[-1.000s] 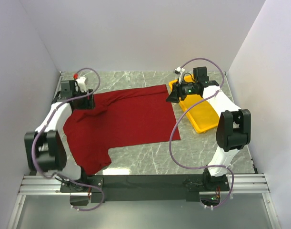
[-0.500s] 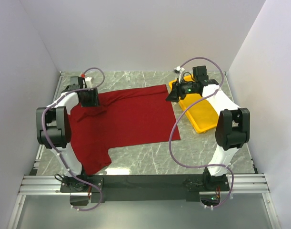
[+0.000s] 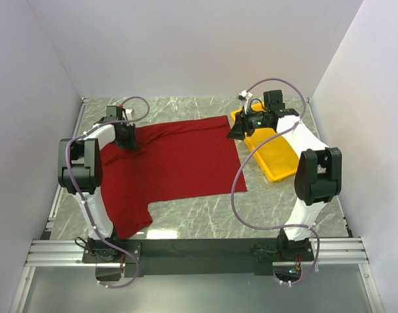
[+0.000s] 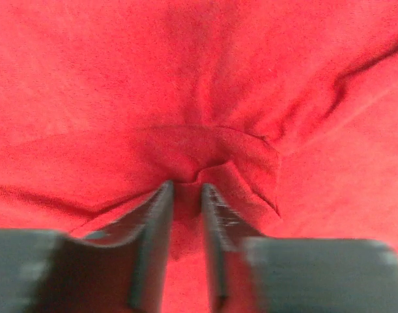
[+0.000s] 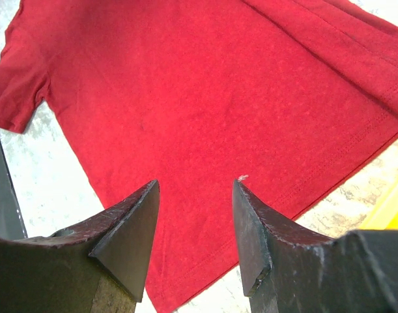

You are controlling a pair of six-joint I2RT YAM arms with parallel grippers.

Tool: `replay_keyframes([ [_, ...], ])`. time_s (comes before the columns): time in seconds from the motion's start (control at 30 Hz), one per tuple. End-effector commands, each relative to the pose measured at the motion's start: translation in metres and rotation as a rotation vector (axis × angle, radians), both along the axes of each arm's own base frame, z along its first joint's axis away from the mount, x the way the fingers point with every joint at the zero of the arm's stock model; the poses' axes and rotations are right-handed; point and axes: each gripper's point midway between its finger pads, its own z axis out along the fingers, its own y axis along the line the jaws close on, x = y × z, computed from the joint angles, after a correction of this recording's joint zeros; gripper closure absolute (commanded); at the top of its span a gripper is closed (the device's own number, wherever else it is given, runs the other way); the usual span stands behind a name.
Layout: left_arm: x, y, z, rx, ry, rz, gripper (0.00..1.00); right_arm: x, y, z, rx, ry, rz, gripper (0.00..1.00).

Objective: Fold and stack the t-shirts
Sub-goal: Fold the tshirt

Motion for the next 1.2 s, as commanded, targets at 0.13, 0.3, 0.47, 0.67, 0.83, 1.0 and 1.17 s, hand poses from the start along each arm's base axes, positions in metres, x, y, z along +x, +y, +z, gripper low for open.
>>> replay_keyframes([
  [0.13, -0.002, -0.003, 0.016, 0.009, -0.021, -0.04, 0.99, -0.002, 0.002, 0.013, 0.01, -0.035, 0.012, 0.44],
  [0.3, -0.013, -0.006, 0.043, -0.001, -0.084, -0.06, 0.99, -0.002, 0.001, 0.011, 0.008, -0.031, 0.015, 0.44],
  [0.47, -0.03, -0.009, 0.061, -0.013, -0.117, -0.062, 0.95, -0.002, 0.002, 0.01, 0.015, -0.023, 0.014, 0.44],
  [0.67, -0.052, -0.009, 0.049, -0.027, -0.077, -0.036, 0.88, -0.002, 0.002, 0.009, 0.019, -0.021, 0.015, 0.44],
  [0.83, -0.063, -0.011, 0.038, -0.048, -0.053, -0.013, 0.77, -0.003, 0.003, 0.01, 0.019, -0.024, 0.017, 0.44],
  [1.0, -0.072, -0.015, 0.035, -0.07, -0.033, -0.015, 0.71, -0.002, 0.003, 0.009, 0.02, -0.022, 0.017, 0.44],
  [1.17, -0.071, -0.003, 0.049, -0.019, -0.091, 0.05, 0.63, -0.002, 0.002, 0.009, 0.017, -0.028, 0.018, 0.44],
])
